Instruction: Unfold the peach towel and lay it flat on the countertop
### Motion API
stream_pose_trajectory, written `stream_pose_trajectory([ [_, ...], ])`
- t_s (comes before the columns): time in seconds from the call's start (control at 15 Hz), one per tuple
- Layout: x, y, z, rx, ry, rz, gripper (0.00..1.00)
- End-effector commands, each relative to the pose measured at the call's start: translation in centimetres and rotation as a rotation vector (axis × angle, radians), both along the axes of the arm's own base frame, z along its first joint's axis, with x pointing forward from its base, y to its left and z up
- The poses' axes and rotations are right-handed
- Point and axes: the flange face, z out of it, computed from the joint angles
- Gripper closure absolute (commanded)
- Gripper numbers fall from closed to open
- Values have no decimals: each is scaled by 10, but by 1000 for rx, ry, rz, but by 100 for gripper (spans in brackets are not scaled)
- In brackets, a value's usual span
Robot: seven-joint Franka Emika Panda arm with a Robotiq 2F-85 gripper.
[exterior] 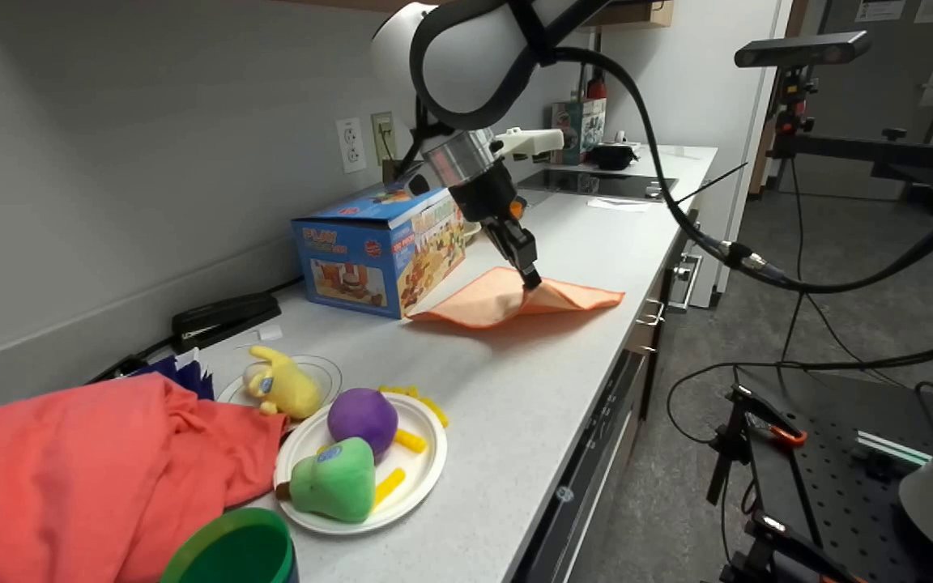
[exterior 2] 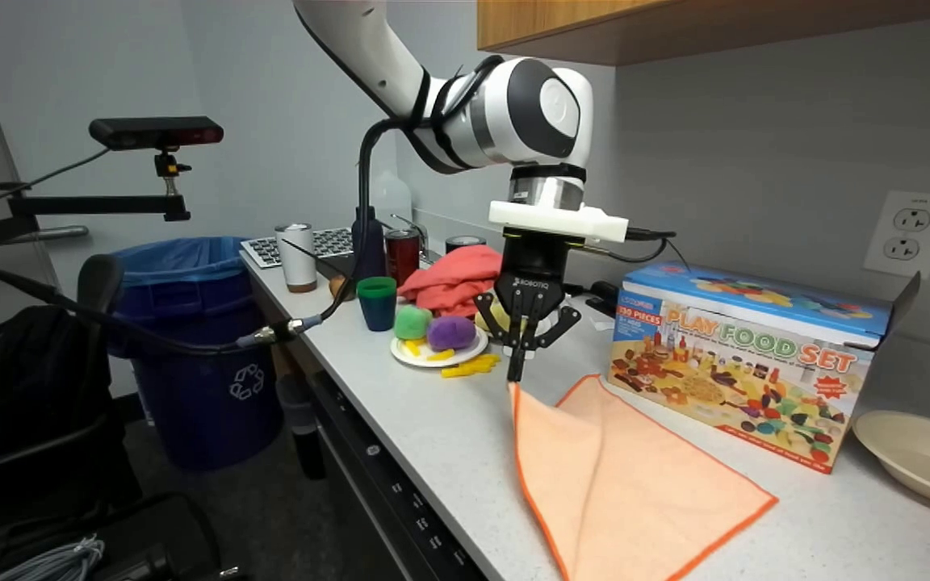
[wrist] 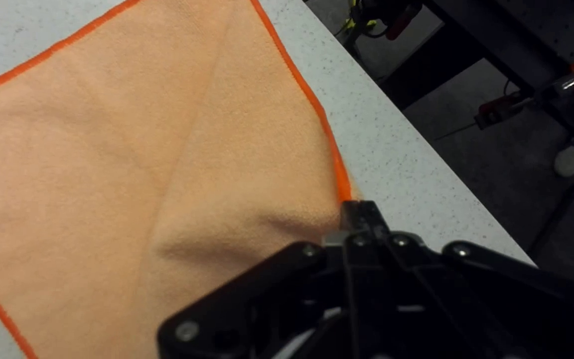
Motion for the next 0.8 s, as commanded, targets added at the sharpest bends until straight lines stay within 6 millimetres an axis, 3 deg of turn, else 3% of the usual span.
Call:
stream_pose_trajectory([
  [0.0, -8, 6, 15, 55, -67, -21, 100],
  [0.47, -14, 19, 17, 115, -252, -82, 100],
  [0.53, -15, 20, 16, 114, -265, -80, 93],
  [0.6, -17, 20, 16, 114, -279, -78, 71],
  [0.73, -20, 21, 15, 113, -303, -76, 66],
])
